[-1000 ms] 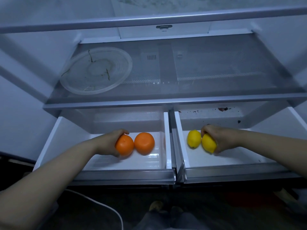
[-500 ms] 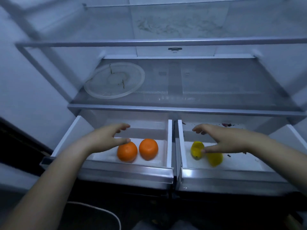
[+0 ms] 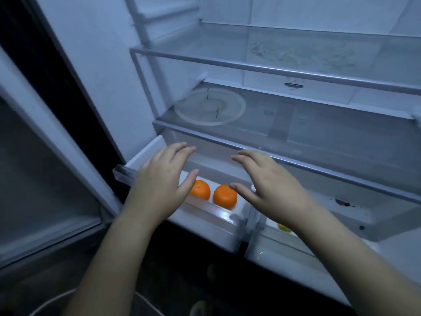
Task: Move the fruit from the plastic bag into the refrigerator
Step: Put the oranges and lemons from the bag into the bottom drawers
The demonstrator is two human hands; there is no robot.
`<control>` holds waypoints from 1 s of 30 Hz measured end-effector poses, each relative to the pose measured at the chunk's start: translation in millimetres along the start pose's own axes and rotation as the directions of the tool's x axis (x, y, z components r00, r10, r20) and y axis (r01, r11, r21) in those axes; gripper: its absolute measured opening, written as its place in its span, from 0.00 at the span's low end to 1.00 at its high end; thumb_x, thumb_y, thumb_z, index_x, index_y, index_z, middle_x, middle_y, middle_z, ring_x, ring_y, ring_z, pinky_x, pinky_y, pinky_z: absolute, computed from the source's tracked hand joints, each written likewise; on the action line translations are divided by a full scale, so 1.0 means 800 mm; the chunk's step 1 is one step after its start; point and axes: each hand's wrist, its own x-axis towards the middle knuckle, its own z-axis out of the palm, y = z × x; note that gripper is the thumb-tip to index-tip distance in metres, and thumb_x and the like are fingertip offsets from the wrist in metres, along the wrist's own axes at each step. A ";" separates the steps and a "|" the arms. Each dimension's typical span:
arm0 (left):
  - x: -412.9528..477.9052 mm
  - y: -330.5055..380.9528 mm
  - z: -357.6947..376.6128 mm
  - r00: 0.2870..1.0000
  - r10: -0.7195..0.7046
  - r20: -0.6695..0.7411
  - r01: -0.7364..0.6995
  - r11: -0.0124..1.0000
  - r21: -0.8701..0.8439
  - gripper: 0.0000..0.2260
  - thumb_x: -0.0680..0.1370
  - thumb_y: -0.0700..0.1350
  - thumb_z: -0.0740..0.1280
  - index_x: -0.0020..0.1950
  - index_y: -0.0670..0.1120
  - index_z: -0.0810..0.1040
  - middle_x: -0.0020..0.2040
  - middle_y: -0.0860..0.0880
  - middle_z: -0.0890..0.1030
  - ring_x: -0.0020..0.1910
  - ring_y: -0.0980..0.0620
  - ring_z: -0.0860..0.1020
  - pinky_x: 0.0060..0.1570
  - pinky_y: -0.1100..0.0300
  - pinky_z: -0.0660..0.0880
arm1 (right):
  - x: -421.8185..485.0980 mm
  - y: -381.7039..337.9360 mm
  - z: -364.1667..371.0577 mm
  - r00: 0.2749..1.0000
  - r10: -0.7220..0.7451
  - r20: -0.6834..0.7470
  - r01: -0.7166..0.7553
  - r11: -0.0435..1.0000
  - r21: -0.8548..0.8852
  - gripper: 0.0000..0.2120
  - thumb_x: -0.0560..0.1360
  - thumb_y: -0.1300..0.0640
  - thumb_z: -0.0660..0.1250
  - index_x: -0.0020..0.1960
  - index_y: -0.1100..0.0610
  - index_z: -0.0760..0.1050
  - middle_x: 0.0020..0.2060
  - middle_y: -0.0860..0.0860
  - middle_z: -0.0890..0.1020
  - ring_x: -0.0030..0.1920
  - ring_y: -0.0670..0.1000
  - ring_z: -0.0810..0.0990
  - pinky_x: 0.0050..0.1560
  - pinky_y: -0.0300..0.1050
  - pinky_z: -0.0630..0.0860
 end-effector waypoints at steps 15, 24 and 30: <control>-0.171 -0.060 -0.137 0.896 -0.402 -0.190 0.443 0.849 0.287 0.24 0.77 0.58 0.52 0.70 0.51 0.68 0.71 0.50 0.68 0.73 0.49 0.61 0.67 0.50 0.61 | 0.066 -0.198 0.028 0.938 -0.292 -0.186 0.326 0.925 0.194 0.29 0.77 0.41 0.56 0.71 0.58 0.64 0.69 0.56 0.67 0.69 0.56 0.65 0.68 0.46 0.60; -0.315 -0.148 -0.237 0.759 -0.567 -0.319 0.650 0.688 0.323 0.26 0.76 0.60 0.51 0.69 0.51 0.69 0.71 0.49 0.69 0.71 0.48 0.63 0.67 0.48 0.62 | 0.088 -0.408 0.076 0.849 -0.500 -0.168 0.528 0.813 0.245 0.28 0.76 0.43 0.60 0.70 0.58 0.66 0.67 0.55 0.70 0.67 0.55 0.67 0.66 0.47 0.65; -0.445 -0.225 -0.305 0.611 -0.678 -0.409 0.792 0.535 0.295 0.26 0.75 0.62 0.51 0.70 0.52 0.68 0.71 0.51 0.68 0.72 0.49 0.63 0.69 0.47 0.62 | 0.087 -0.581 0.110 0.742 -0.667 -0.061 0.646 0.689 0.328 0.28 0.75 0.42 0.58 0.72 0.51 0.61 0.69 0.47 0.65 0.67 0.47 0.66 0.64 0.40 0.65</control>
